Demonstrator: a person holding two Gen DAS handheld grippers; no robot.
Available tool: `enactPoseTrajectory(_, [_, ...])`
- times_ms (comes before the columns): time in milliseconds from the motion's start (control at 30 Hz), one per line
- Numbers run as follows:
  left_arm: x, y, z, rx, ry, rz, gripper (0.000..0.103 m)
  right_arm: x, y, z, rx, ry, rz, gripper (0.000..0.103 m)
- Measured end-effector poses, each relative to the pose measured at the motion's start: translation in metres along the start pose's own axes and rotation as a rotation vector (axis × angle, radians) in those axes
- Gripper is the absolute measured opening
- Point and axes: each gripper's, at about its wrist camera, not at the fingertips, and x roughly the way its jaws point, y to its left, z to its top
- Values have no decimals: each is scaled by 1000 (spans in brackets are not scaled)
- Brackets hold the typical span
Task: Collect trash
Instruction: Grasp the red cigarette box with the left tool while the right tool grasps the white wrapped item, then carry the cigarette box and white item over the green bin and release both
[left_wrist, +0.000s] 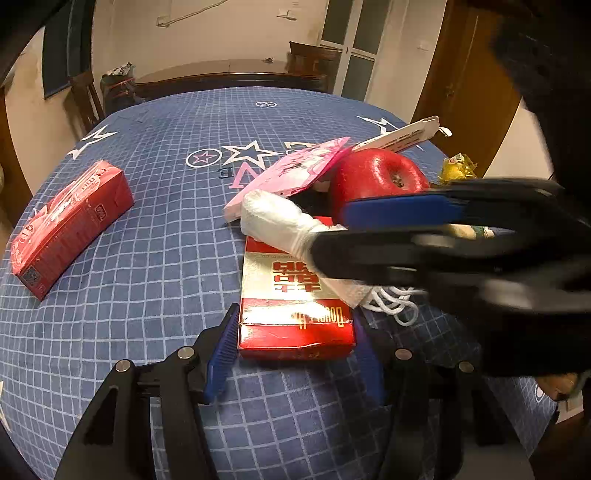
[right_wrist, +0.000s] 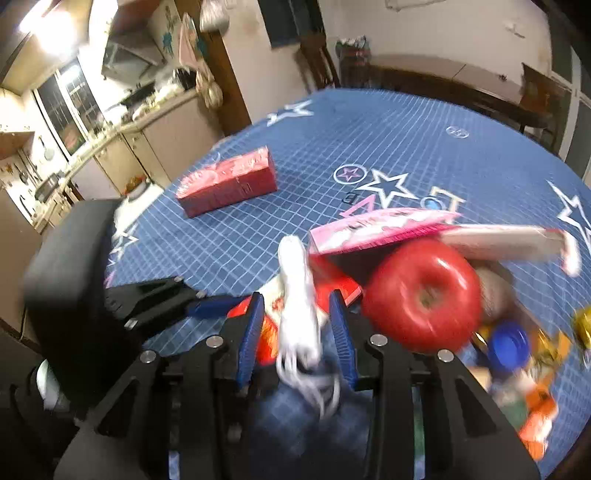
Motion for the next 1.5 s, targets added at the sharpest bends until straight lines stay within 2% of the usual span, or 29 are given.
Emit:
enactPoseTrajectory(133, [2, 2, 1, 7, -3, 13, 60, 11, -3, 0, -11, 29, -20, 20])
enactPoseTrajectory(233, [2, 2, 3, -3, -8, 7, 60, 6, -9, -4, 11, 9, -10, 19])
enactPoseTrajectory(433, [5, 4, 9, -29, -19, 18, 63, -10, -24, -14, 107, -83, 17, 18])
enactPoseTrajectory(533, [7, 2, 11, -28, -21, 28, 63, -30, -29, -20, 154, -158, 28, 19])
enactPoseTrajectory(600, [7, 0, 11, -20, -21, 39, 60, -42, -29, -24, 177, -202, 39, 19])
enactPoseTrajectory(733, [4, 2, 10, -31, -38, 41, 59, -63, -21, -37, 184, -276, 39, 19])
enactPoseTrajectory(833, [-5, 0, 7, -36, -86, 70, 59, -75, -18, -51, 186, -317, -12, 19])
enactPoseTrajectory(1033, [-37, -15, -10, -51, -191, 111, 59, -98, -6, -90, 180, -409, -214, 19])
enactPoseTrajectory(1267, [-95, -58, -30, -14, -357, 157, 59, -115, 14, -126, 125, -512, -431, 19])
enactPoseTrajectory(1433, [-123, -92, -53, 23, -486, 188, 59, -136, 20, -145, 105, -618, -495, 19])
enactPoseTrajectory(1500, [-129, -100, -60, 18, -513, 176, 59, -145, 20, -153, 109, -651, -512, 19])
